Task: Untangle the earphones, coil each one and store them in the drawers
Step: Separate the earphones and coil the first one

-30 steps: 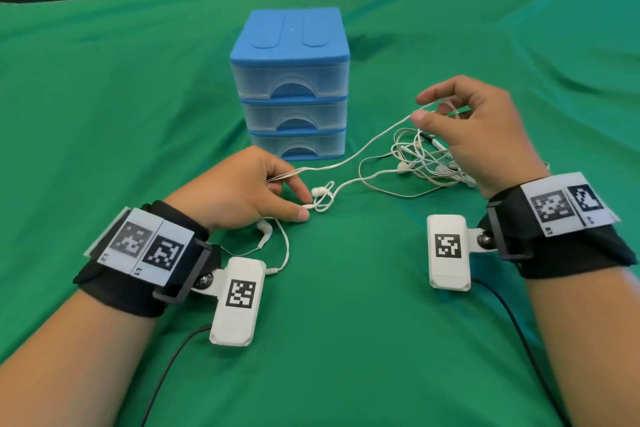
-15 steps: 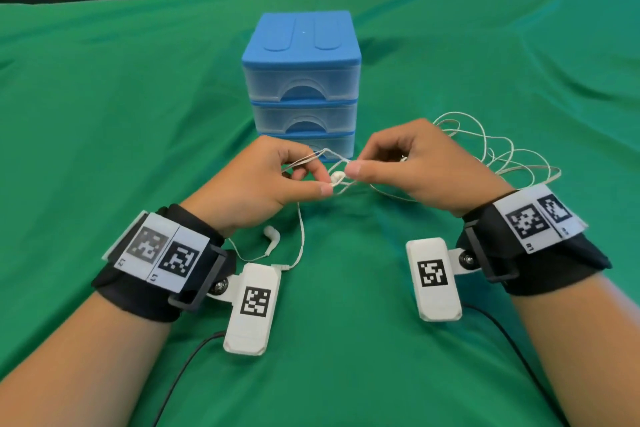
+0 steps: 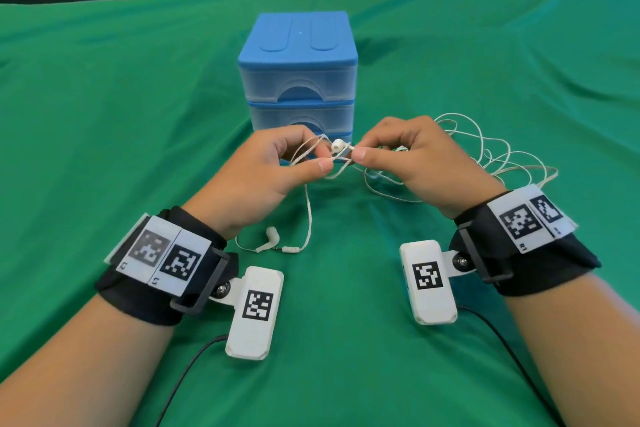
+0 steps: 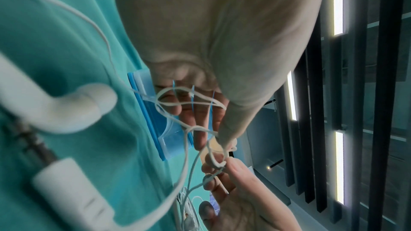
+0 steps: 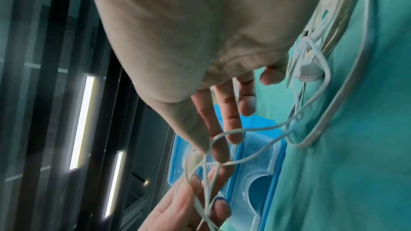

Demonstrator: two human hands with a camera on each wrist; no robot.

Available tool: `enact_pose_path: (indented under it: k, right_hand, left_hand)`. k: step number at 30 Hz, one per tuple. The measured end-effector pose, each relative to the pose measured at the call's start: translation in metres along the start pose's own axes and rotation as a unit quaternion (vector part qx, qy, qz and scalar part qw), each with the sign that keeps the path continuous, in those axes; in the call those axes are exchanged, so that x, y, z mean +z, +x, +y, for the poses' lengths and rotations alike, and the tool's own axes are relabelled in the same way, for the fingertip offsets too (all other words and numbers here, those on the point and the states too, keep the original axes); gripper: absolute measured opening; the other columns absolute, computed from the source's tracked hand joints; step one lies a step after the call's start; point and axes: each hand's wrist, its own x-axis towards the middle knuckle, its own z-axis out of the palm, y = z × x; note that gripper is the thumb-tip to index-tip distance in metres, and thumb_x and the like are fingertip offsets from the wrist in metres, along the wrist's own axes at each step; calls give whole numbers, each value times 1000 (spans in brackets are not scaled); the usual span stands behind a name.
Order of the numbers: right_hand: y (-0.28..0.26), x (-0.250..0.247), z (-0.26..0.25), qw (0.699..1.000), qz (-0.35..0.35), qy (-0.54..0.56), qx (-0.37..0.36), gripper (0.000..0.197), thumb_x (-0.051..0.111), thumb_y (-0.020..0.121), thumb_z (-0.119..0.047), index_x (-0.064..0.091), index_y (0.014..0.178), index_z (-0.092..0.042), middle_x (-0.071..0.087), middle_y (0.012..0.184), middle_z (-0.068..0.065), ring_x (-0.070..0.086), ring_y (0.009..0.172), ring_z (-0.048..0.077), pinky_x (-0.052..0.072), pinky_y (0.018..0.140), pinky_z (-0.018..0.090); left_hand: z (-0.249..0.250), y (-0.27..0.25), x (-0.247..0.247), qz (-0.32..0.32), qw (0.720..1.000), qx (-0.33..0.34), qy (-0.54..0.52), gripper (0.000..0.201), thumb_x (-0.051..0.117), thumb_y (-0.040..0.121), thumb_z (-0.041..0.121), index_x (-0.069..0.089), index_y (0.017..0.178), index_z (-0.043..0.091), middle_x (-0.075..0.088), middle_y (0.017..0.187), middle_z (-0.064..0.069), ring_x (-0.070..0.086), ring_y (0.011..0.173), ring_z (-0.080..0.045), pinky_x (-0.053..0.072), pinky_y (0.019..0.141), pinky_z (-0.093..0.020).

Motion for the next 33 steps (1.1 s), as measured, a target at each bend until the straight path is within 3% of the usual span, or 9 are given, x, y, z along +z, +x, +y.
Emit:
enact_pose_path:
  k: [3,5,9,13,16,21,24,28,33]
  right_hand:
    - [-1,0,-1,1000,-11,25,-4,11,72,87,-18,78,88,-9,69,85,25,55,71,23,42,74,36]
    - [-1,-1,-3,998,-16,62,-8,7,70,89,-7,74,93,-2,70,80,26,59,70,23,46,74,37]
    - [-2,-1,-6,993,-33,110,-13,9,66,91,1,65,99,6,66,71,23,55,58,26,49,61,31]
    - [-4,-1,-9,988,-59,143,13,5,61,93,2,59,98,1,64,70,22,52,49,24,48,54,26]
    - [-5,2,-10,984,-77,152,57,2,59,94,1,59,92,0,63,65,21,50,43,23,42,49,23]
    - [-6,4,-11,978,-102,133,124,20,54,92,-4,62,75,2,60,55,22,45,39,25,36,41,26]
    - [-5,4,-9,979,-75,130,142,24,52,92,-5,64,72,3,59,52,21,43,37,24,32,39,25]
    - [-5,5,-8,980,-48,138,134,18,57,92,-3,66,76,0,60,58,28,43,37,24,31,36,23]
    - [-7,4,-12,980,-73,152,111,10,57,95,-1,64,101,-7,60,53,16,42,30,18,33,36,19]
  left_hand:
    - [2,0,0,1,1000,1,-3,5,69,93,11,67,90,8,63,82,7,53,76,-4,40,75,-15]
    - [3,-1,1,2,1000,3,-11,6,68,94,10,65,90,7,60,82,1,50,74,-6,39,71,-18]
    - [5,-1,3,6,999,-15,-46,5,64,96,9,61,93,9,67,92,-8,70,89,-20,50,78,-29]
    - [5,-1,5,10,994,-26,-106,6,64,95,6,59,92,9,70,90,-2,74,95,-23,55,83,-31]
    - [5,-1,4,30,994,-8,-106,5,69,90,1,64,90,3,71,86,-3,71,86,-16,55,83,-30]
    - [7,-2,5,39,995,-1,-89,6,75,85,-1,69,88,-2,73,87,-8,65,78,-11,53,79,-22]
    - [6,-2,5,44,996,-4,-77,5,74,86,-1,70,88,-2,76,89,-9,68,81,-11,53,78,-22]
    - [4,-1,4,50,996,-14,-77,4,74,85,-1,71,87,0,77,88,-12,71,82,-14,52,77,-21]
    - [3,-1,3,55,995,-28,-73,3,74,86,1,72,87,1,77,85,-13,69,80,-16,52,76,-22]
